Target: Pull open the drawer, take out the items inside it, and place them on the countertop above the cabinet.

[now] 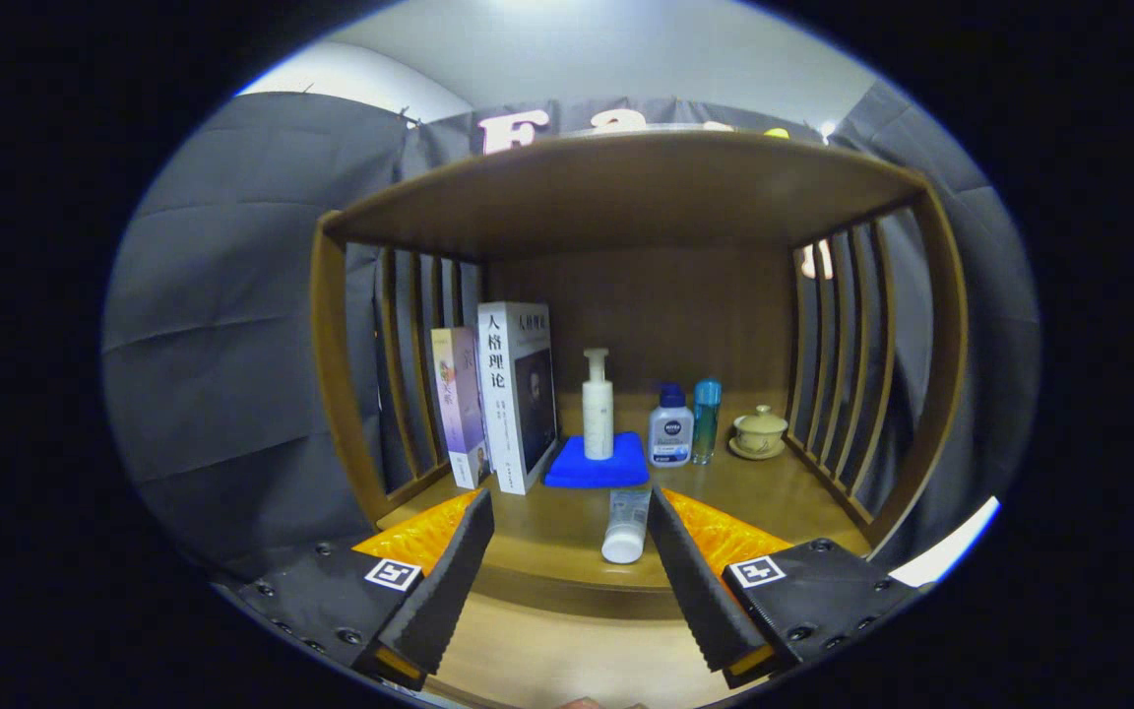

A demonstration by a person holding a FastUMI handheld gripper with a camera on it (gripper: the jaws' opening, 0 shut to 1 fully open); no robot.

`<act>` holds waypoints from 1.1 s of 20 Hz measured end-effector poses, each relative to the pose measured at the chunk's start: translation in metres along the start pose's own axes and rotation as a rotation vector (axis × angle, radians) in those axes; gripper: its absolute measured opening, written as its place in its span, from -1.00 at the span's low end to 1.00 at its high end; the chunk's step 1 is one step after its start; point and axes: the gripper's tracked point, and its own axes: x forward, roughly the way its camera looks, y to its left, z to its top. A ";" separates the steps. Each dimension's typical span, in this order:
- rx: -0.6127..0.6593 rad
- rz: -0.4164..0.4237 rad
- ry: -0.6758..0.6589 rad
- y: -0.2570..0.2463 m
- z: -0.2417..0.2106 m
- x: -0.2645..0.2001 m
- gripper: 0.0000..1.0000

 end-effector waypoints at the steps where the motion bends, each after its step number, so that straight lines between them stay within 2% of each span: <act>1: -0.011 -0.008 -0.027 0.003 0.000 -0.012 0.96; 8: -0.071 -0.044 -0.155 0.026 -0.016 -0.088 0.96; 14: -0.031 -0.082 -0.185 0.036 -0.045 -0.128 0.96; 22: 0.037 -0.119 -0.072 0.039 -0.120 -0.141 0.96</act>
